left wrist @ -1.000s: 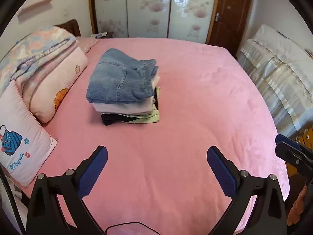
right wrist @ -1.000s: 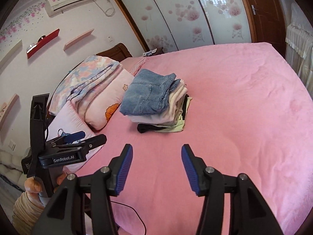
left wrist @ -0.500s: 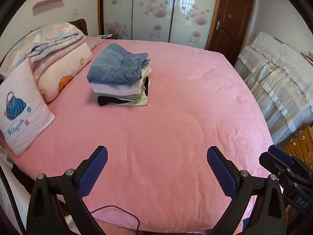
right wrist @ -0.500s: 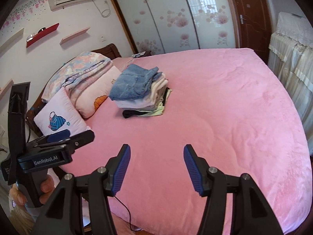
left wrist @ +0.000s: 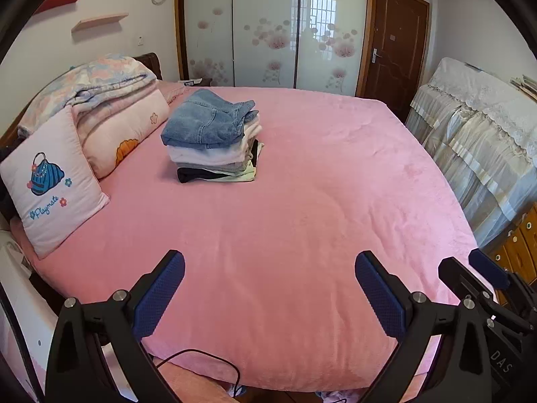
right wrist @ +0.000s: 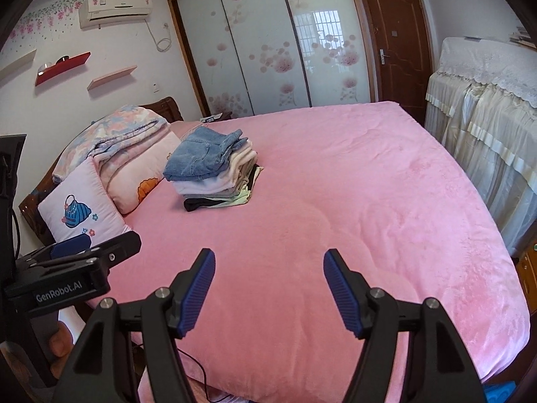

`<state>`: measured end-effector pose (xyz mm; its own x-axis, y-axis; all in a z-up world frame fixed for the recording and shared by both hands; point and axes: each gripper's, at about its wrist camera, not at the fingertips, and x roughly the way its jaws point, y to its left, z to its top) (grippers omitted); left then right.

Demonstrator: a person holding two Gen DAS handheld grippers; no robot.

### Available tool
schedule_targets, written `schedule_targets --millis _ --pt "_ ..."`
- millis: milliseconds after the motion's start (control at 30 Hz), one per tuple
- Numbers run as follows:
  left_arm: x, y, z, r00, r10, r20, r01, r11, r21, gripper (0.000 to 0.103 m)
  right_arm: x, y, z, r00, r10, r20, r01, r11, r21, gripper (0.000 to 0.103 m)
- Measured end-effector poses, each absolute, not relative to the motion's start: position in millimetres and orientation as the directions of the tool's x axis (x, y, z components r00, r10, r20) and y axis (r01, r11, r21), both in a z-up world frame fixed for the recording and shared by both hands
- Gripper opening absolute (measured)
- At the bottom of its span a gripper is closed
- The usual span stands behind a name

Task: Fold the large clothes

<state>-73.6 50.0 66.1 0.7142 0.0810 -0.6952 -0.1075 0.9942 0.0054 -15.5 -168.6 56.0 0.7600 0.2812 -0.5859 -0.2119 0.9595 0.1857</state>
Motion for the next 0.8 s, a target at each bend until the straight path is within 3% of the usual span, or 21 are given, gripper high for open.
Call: schedule_targets --millis 200,800 --pt "-77 35 53 0.705 0.097 -0.703 -0.109 0.994 0.027 0.101 -24 -166 50 0.787 0.2 -0.584 -0.171 0.98 0.104 0.075" --pt "-64 24 27 0.644 0.11 -0.757 -0.09 0.994 0.068 0.101 -18 -172 27 0.77 0.164 -0.616 -0.116 0.986 0.117 0.076"
